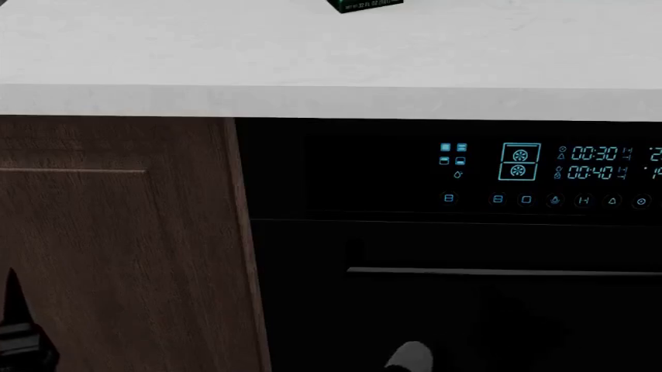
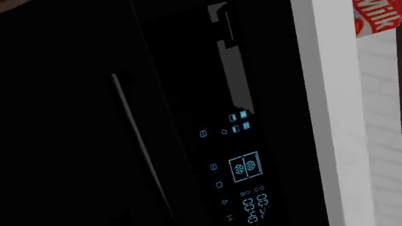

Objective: Open the dishwasher door

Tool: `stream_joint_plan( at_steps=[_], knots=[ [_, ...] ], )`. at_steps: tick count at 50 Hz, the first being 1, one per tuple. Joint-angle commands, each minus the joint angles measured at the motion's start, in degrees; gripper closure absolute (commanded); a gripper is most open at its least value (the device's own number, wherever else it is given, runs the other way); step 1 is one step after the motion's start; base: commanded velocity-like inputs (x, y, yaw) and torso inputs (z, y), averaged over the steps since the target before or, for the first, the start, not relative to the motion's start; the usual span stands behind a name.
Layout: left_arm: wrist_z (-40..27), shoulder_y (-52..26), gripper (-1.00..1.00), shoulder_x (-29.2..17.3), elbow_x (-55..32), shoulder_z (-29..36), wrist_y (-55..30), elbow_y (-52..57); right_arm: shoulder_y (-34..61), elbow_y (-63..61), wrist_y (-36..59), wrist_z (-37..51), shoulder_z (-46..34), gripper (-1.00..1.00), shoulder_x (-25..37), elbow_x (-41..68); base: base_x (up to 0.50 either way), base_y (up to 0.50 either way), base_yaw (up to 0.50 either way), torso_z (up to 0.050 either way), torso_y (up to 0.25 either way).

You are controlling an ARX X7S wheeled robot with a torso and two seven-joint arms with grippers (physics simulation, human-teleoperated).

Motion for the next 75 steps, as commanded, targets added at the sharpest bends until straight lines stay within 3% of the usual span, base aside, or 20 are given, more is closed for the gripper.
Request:
stream_joint_plan(
  at_steps=[1,35,75],
  knots=[
    [-0.2,-0.3,-1.0,-0.3,0.2,0.2,0.1,0.2,5.5,7.6,-1.1,-1.1,-8.9,-1.0,-1.2,-4.1,0.0,0.0,0.0,0.0,0.0],
    [-0.5,-2.1,-1.0,-1.1,-0.1,0.7,-1.1,0.0,10.3,31.9,-12.8,0.9,-9.7,-1.0,-10.1,2.4,0.0,0.0,0.0,0.0,0.0],
    [-1.1,-2.0,-1.0,-1.6,-0.6,0.4,-0.4,-0.1,17.4,47.4,-18.7,0.4,-10.2,-1.0,-14.9,4.2,0.0,0.0,0.0,0.0,0.0]
  ],
)
